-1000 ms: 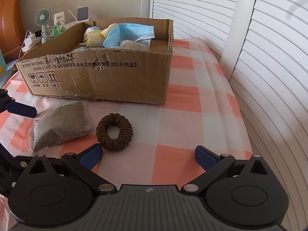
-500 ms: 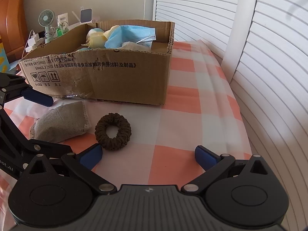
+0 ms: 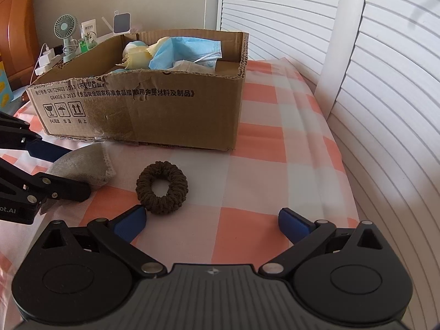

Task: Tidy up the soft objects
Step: 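Grasp the grey pouch with the left gripper while the right gripper grasps the brown hair tie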

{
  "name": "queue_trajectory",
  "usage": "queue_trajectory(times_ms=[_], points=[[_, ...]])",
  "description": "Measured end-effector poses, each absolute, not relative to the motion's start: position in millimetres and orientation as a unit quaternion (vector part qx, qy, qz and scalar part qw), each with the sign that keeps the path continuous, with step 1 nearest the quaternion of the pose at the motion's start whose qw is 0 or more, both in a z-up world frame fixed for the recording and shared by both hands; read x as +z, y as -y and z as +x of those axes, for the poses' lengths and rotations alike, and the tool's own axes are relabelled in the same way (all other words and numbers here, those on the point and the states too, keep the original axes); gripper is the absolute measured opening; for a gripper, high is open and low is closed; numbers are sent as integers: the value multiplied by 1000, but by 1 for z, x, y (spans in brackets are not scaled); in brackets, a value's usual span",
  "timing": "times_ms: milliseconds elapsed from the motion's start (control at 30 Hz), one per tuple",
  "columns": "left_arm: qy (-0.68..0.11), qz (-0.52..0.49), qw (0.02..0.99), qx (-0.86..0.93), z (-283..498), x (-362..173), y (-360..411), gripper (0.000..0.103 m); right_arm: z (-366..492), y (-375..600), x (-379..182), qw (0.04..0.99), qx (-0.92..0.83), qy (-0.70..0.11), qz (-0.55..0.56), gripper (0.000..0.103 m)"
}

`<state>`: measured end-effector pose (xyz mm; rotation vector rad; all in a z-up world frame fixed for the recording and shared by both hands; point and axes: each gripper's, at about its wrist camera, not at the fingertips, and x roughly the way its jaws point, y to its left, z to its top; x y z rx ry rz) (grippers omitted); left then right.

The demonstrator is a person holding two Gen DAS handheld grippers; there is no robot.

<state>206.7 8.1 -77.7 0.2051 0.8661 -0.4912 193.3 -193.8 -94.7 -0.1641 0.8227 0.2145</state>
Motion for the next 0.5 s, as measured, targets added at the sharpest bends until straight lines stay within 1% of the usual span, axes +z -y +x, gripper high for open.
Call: queue_trajectory(times_ms=[200,367,433,467,500], points=[[-424,43,885,-188,193,-78,-34,48,192,188,-94,906,111,-400,-86,103],[-427,29,887,-173,188,-78,-45,48,196,170,-94,905,134,-390,-106,102],[-428,29,887,-172,188,-78,-46,48,199,165,-93,905,149,-385,-104,94],[-428,30,887,-172,188,-78,-46,48,200,162,-92,906,151,-382,-105,92],[-428,31,887,-172,188,-78,-46,48,202,160,-91,906,154,-380,-106,85]])
